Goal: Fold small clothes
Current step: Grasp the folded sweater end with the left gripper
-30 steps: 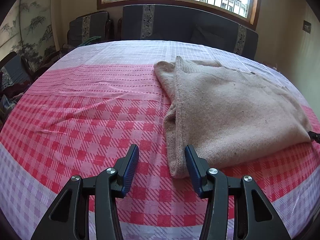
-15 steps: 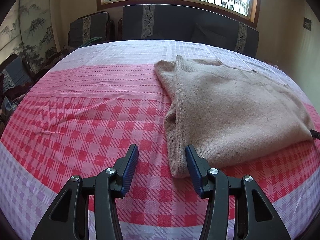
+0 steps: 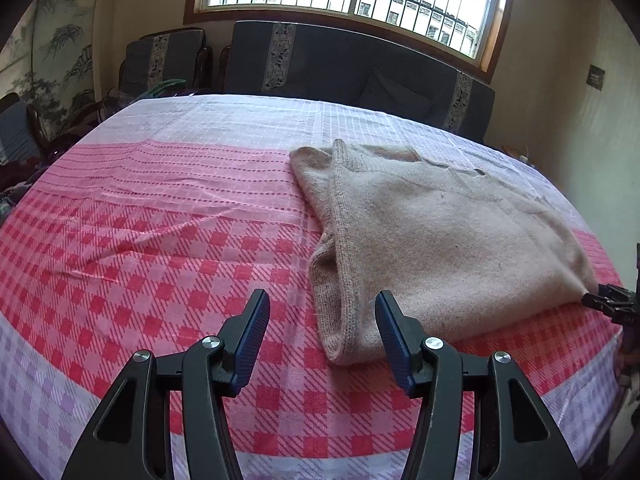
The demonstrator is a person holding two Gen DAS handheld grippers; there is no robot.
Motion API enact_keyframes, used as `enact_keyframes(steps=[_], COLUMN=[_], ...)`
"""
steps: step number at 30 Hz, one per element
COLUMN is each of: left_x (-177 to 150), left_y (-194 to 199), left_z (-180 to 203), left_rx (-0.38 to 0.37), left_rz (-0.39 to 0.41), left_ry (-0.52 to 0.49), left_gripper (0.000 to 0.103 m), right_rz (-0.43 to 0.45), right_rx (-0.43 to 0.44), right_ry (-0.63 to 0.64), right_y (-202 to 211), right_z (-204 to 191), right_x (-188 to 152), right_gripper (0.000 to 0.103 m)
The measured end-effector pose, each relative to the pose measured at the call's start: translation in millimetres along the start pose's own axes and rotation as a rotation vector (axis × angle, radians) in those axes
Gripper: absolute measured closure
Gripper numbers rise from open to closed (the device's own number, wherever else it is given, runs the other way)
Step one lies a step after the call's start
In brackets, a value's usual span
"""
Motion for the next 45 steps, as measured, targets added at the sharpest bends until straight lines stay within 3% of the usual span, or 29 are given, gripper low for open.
enact_keyframes(steps=[5, 11, 14, 17, 20, 24, 29, 31, 34, 36, 39, 41, 42, 45], left_x=[39.4, 76.2, 85.9, 91.9, 96.6, 101.1, 102.5, 102.4, 99.1, 98.4, 101.8, 102.8, 102.3, 102.6], left_y=[-11.0, -61.8, -79.5, -93.3, -103.9, -108.9, -107.9, -107.6, -104.6, -102.6, -106.6, -109.6, -112.8, -107.5], left_z=[-4.3, -23.8, -30.3, -31.6, -30.7, -16.8, -13.4, -14.7, -8.4, -5.0, -7.7, -9.7, -9.6, 0.6], left_rx=[-0.197, -0.276, -0.449, -0.551, -0.705, -0.788, -0.774, -0.723, -0.637, -0.646, -0.647, -0.598, -0.534, -0.439], left_rz=[-0.075, -0.218, -0.286, -0.342, -0.395, -0.42, -0.368, -0.351, -0.344, -0.34, -0.34, -0.33, -0.334, -0.303], left_ry=[0.016, 0.076, 0.122, 0.111, 0.125, 0.099, 0.137, 0.156, 0.074, 0.034, 0.098, 0.137, 0.134, 0.134], left_gripper=[0.047, 0.047, 0.047, 0.047, 0.048, 0.048, 0.048, 0.048, 0.045, 0.039, 0.038, 0.051, 0.087, 0.086], right_rz=[0.007, 0.015, 0.015, 0.015, 0.017, 0.019, 0.019, 0.018, 0.018, 0.02, 0.022, 0.022, 0.022, 0.024], right_rx=[0.029, 0.065, 0.067, 0.071, 0.076, 0.086, 0.077, 0.073, 0.08, 0.083, 0.085, 0.085, 0.086, 0.096], right_ry=[-0.015, -0.04, -0.041, -0.042, -0.045, -0.054, -0.051, -0.046, -0.048, -0.052, -0.055, -0.055, -0.056, -0.062], right_y=[3.0, 5.7, 5.4, 5.1, 5.8, 6.0, 5.0, 4.5, 4.5, 5.1, 5.5, 5.3, 5.3, 6.0], right_z=[1.6, 5.2, 5.7, 6.3, 6.4, 8.9, 8.6, 7.2, 8.0, 8.5, 8.7, 9.3, 9.3, 10.9], right_x=[-1.2, -1.1, 0.1, 1.1, 0.1, 1.4, 1.6, 1.8, 2.0, 1.8, 1.5, 1.8, 1.9, 2.0], right_gripper=[0.036, 0.036, 0.036, 0.036, 0.035, 0.035, 0.034, 0.033, 0.032, 0.032, 0.032, 0.032, 0.032, 0.032])
Point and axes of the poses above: each gripper's, at about its wrist camera, not at the fingertips, and y roughly against the way its jaws point, z to its right, x to its top, the point moved 5 cm from there along -y, roughly the way its jaws point, and after that the axes turned 7 degrees about -z, right-handed, at the moved point
